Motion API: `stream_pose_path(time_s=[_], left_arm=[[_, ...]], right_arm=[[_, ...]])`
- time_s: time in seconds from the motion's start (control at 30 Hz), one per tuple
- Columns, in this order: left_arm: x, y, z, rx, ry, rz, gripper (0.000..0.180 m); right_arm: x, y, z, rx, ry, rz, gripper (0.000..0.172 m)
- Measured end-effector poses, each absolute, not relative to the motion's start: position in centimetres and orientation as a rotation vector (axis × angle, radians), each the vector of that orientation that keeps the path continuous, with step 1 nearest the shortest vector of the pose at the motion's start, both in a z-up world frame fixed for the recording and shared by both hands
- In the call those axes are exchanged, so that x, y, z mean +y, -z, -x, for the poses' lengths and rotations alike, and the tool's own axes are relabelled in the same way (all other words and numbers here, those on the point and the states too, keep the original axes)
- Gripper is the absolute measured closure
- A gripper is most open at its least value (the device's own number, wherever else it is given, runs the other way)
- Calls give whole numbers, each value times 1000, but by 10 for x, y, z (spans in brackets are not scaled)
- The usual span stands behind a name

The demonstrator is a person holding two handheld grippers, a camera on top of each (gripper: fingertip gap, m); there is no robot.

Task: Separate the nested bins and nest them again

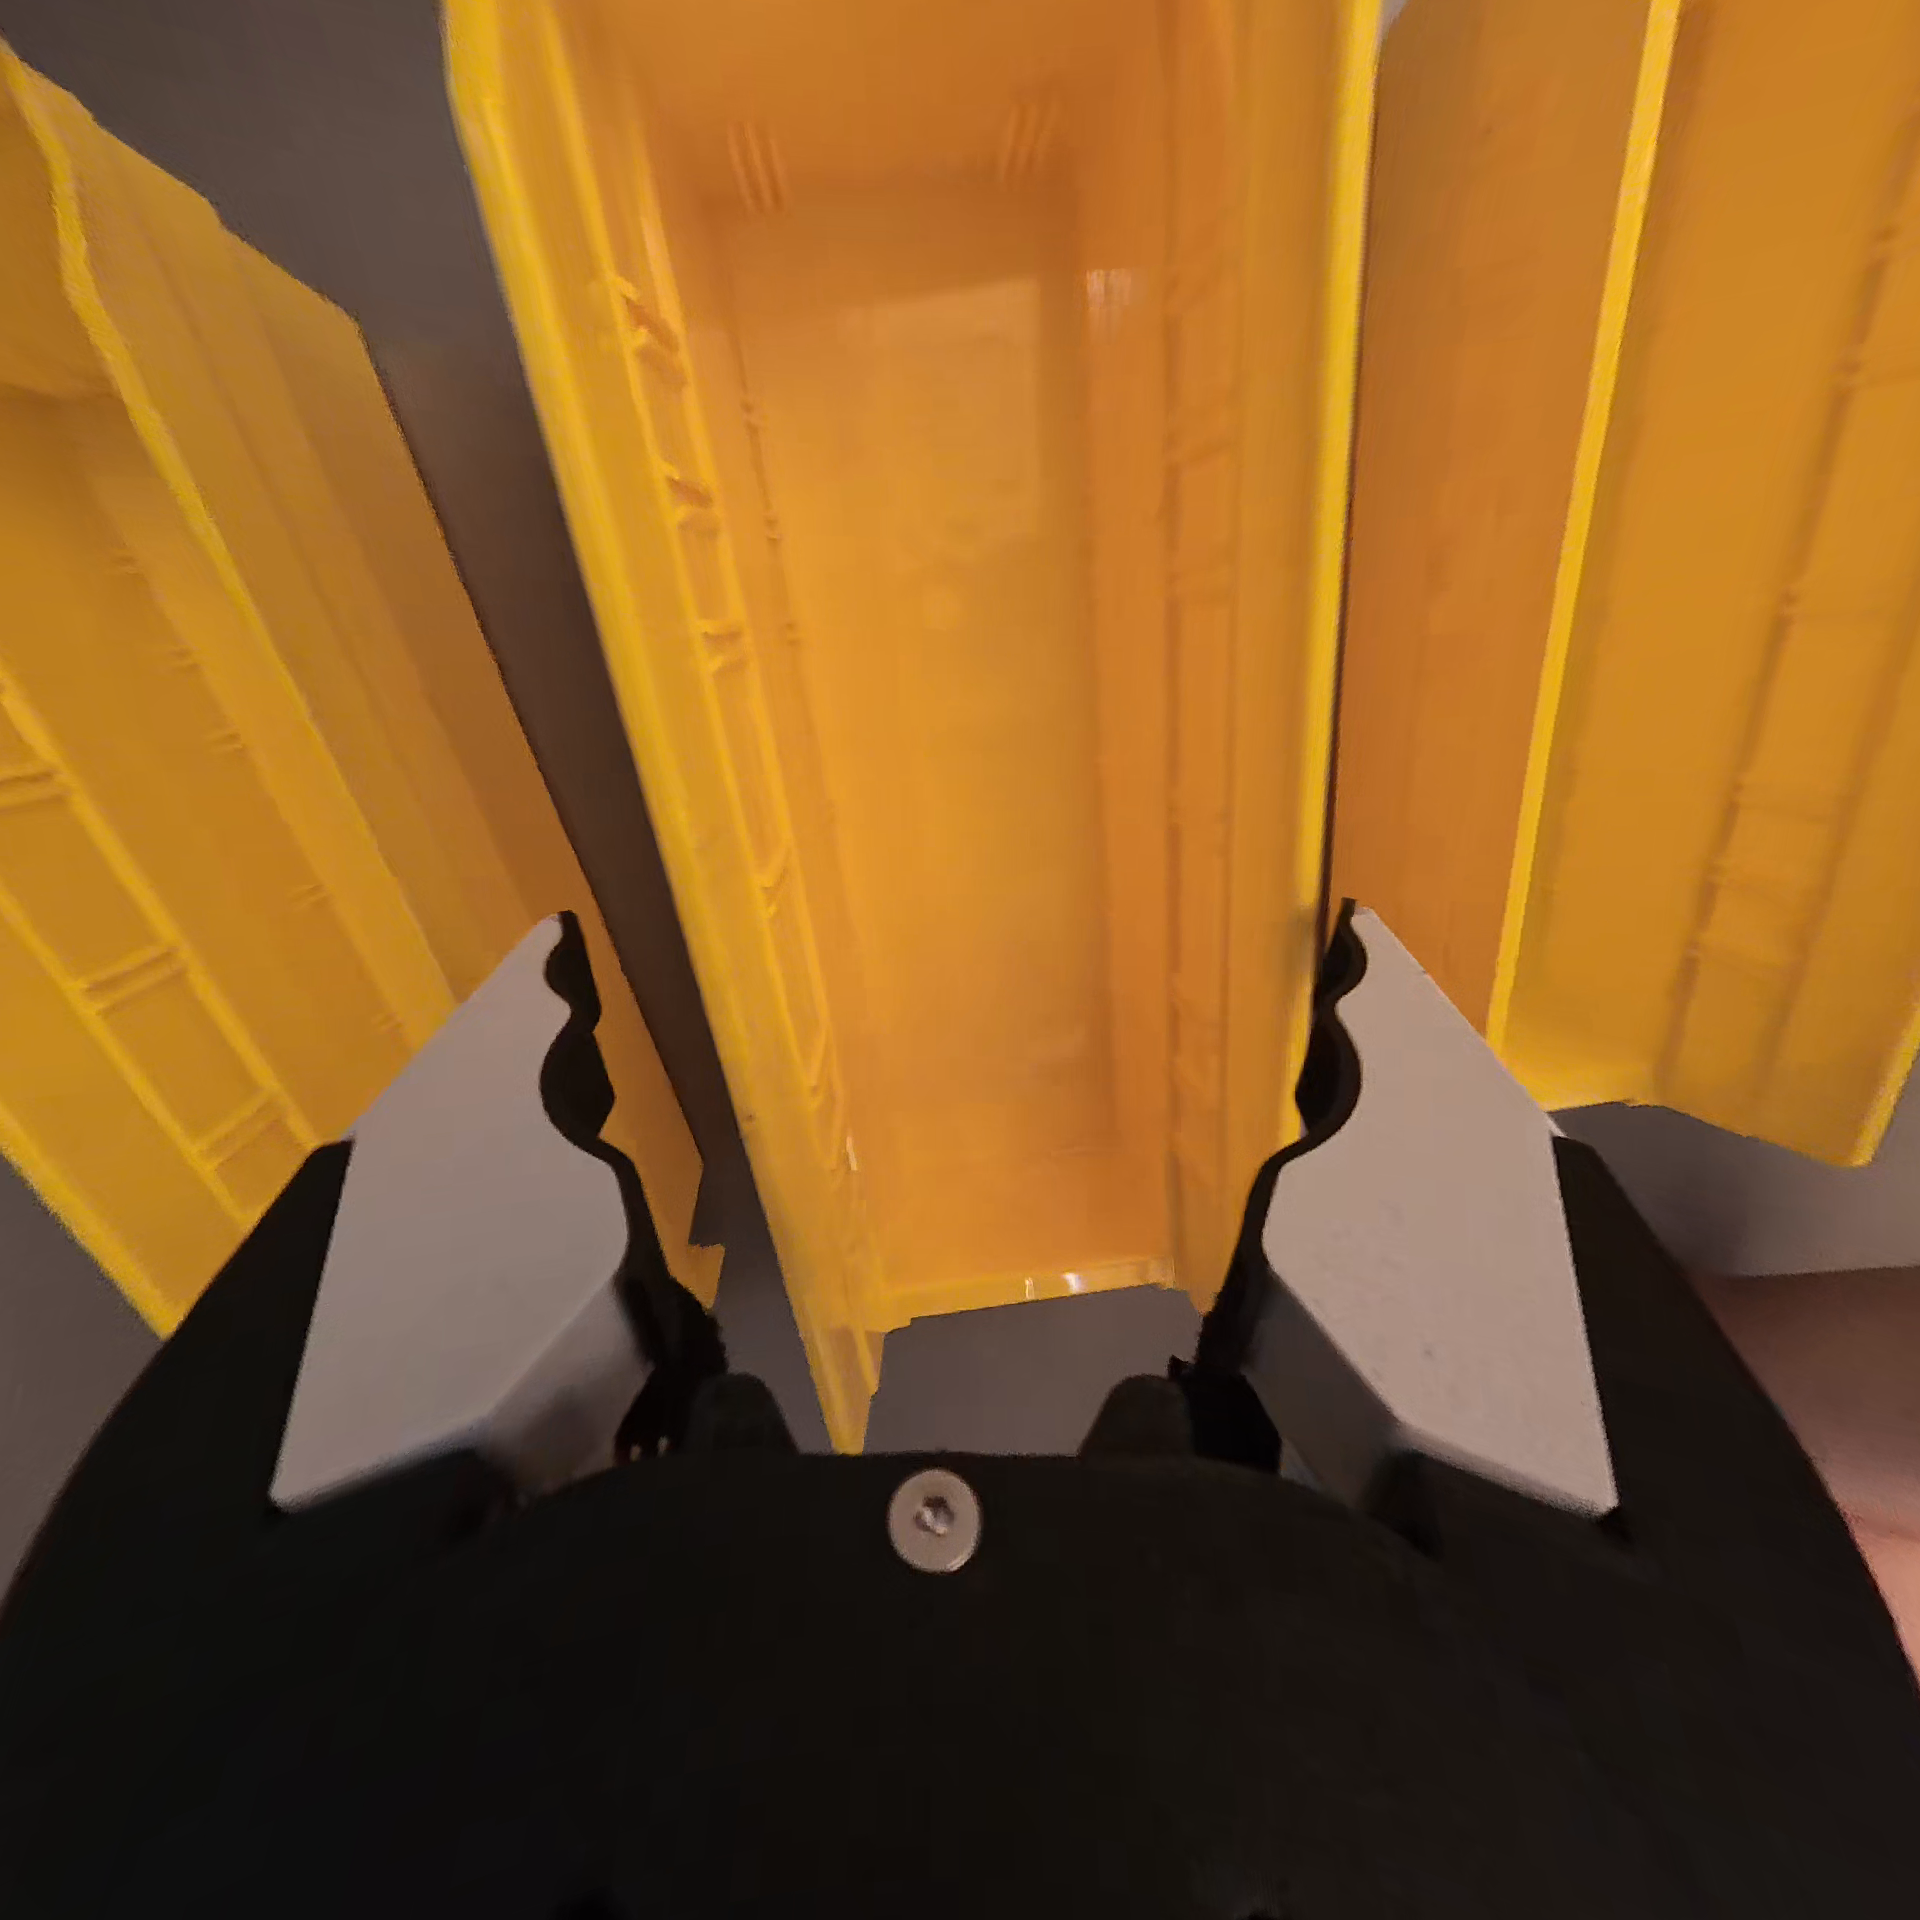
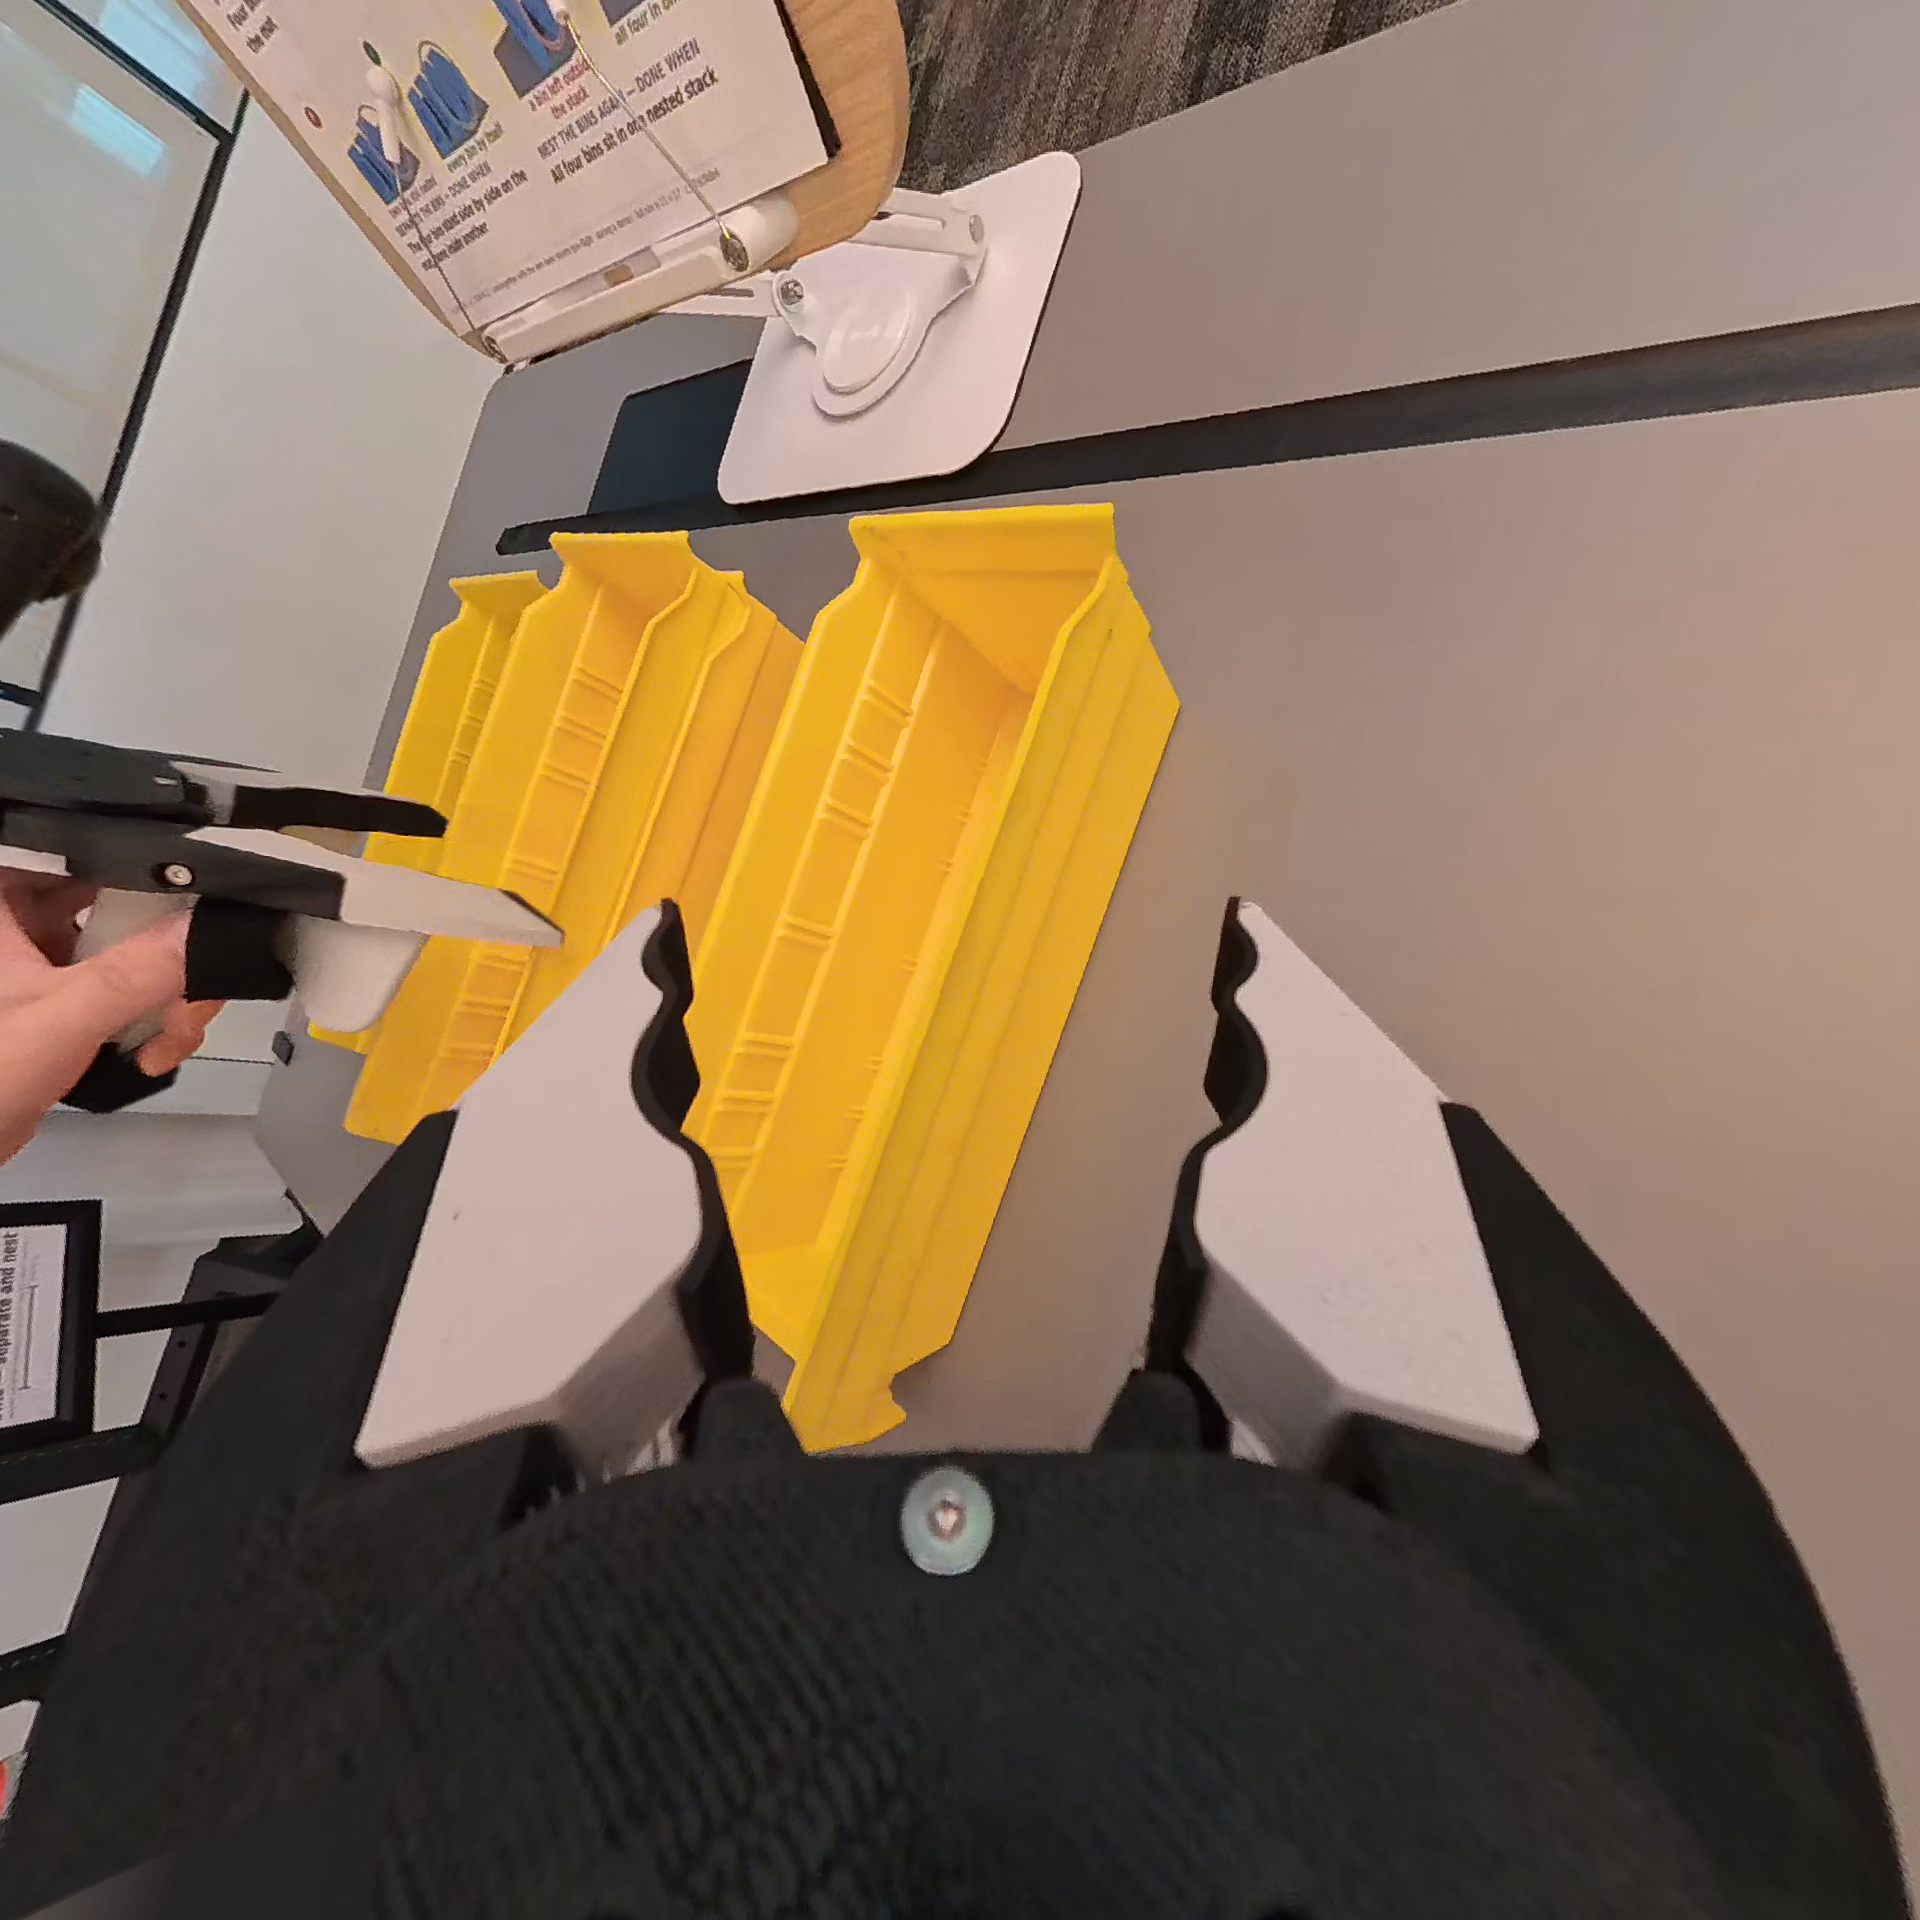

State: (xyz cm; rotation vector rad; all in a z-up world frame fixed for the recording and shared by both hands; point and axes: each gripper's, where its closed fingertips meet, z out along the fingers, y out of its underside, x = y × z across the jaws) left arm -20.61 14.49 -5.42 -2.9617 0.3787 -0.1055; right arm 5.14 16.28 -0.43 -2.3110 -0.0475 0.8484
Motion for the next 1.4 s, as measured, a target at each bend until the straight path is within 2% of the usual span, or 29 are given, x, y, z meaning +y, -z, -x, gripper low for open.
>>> stream_pose_path(time_s=[0.23,0.3,0.7,1.2,1.4], left_arm=[[147,60,193,424,32,2972,46],[149,63,197,451,-52,2948,54],[143,72,201,447,-90,3007,49],[140,68,203,470,-149,3067,66],[140,71,203,456,-147,3088,53]], right_arm=[[162,7,-49,-57,-859,2323,71],[162,7,-50,-53,-862,2322,71],[161,7,-51,-46,-876,2321,71],[160,9,-51,-47,-891,2329,71],[160,9,-53,-41,-898,2327,71]])
